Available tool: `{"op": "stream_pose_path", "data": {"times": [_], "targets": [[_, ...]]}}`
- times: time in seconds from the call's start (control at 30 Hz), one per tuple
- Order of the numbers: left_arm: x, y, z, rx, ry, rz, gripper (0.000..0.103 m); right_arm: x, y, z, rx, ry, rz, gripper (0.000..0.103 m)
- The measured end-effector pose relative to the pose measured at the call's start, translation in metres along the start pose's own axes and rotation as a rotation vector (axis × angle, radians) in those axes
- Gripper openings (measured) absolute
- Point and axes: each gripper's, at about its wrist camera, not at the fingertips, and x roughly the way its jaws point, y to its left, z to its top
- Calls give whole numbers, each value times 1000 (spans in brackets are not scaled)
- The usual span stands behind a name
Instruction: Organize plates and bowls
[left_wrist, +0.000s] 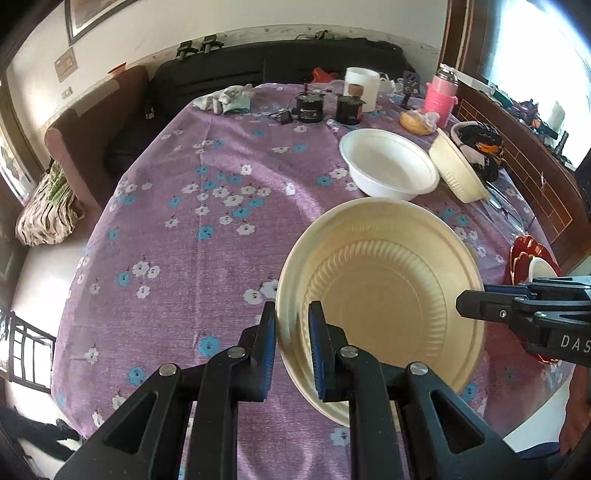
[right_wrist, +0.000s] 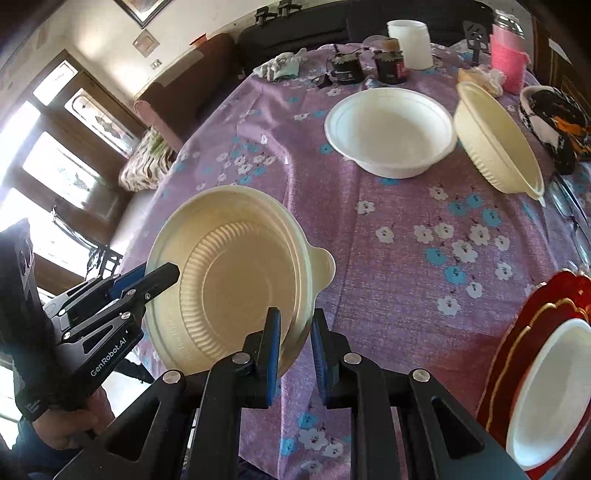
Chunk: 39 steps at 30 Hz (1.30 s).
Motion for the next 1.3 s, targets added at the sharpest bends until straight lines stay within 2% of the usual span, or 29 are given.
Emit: {"op": "stream_pose_path", "data": {"times": [0.53,0.97,1.3], "targets": [[4,-63,14,95,-9,-63,15,-46,-45,-13,75,-63,-22,18],[12,-169,33,293,-7,-186,15,-110,-124,-49,258,-151,-78,18],[21,-254,27,452,28,-277,15,-156,-188,-95,434,-193,-137,18]]}}
